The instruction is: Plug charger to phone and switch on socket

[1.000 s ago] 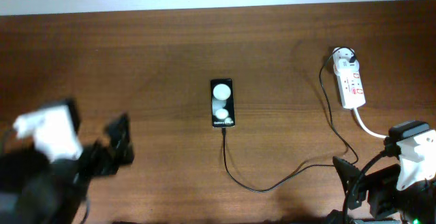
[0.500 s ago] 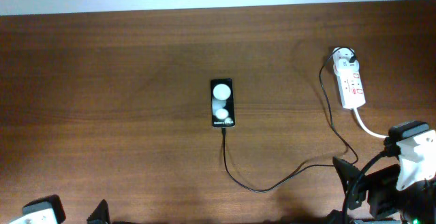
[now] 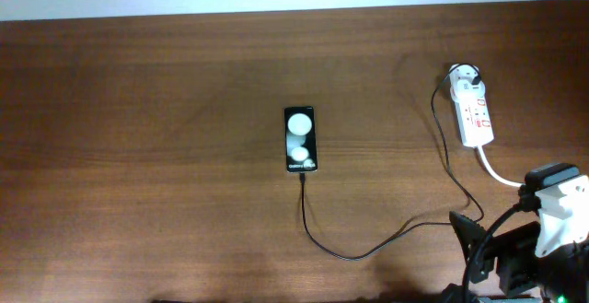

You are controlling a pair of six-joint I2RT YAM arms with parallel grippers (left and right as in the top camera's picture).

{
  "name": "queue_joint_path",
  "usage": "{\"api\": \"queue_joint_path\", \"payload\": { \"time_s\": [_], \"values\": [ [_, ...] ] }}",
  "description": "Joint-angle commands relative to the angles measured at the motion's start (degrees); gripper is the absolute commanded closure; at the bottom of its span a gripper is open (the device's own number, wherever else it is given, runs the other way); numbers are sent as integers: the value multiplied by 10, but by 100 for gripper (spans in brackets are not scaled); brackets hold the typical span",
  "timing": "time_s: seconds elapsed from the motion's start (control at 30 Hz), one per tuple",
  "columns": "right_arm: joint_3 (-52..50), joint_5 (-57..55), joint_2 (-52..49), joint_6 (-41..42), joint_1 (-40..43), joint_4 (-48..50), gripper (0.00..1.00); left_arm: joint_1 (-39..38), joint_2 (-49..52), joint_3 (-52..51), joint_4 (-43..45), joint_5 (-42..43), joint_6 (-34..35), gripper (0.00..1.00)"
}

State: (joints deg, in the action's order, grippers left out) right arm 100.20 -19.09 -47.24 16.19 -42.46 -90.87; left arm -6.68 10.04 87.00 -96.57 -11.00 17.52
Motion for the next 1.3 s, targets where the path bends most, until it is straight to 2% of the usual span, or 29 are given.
{"api": "queue_joint_path", "payload": {
  "time_s": [0.0, 0.07, 0.2, 0.43, 0.53, 0.7, 0.8, 0.9, 1.0, 1.13, 1.27],
  "values": [
    [0, -9, -2, -1, 2, 2, 1, 13, -62, 1, 0, -4, -5, 1],
    [0, -9, -2, -1, 2, 2, 1, 13, -96, 1, -1, -4, -5, 1],
    [0, -9, -2, -1, 2, 7, 1, 13, -96, 7, -1, -4, -5, 1],
    [0, -11, -2, -1, 2, 137, 1, 13, -96, 5, 14, -17, -5, 1],
    [0, -11, -2, -1, 2, 151, 1, 13, -96, -77, 58, -56, -5, 1],
    [0, -11, -2, -1, 2, 146, 1, 13, -96, -407, 457, -57, -5, 1],
    [0, -11, -2, -1, 2, 146, 1, 13, -96, -586, 650, -57, -5, 1],
    [0, -10, -2, -1, 2, 141, 1, 13, -96, -711, 803, -57, -5, 1],
    [0, -11, -2, -1, 2, 136, 1, 13, -96, -774, 844, -56, -5, 1],
    [0, -11, -2, -1, 2, 135, 1, 13, -96, -847, 912, -11, -5, 1],
    [0, -11, -2, -1, 2, 135, 1, 13, -94, -865, 928, 21, -5, 1]
  ]
}}
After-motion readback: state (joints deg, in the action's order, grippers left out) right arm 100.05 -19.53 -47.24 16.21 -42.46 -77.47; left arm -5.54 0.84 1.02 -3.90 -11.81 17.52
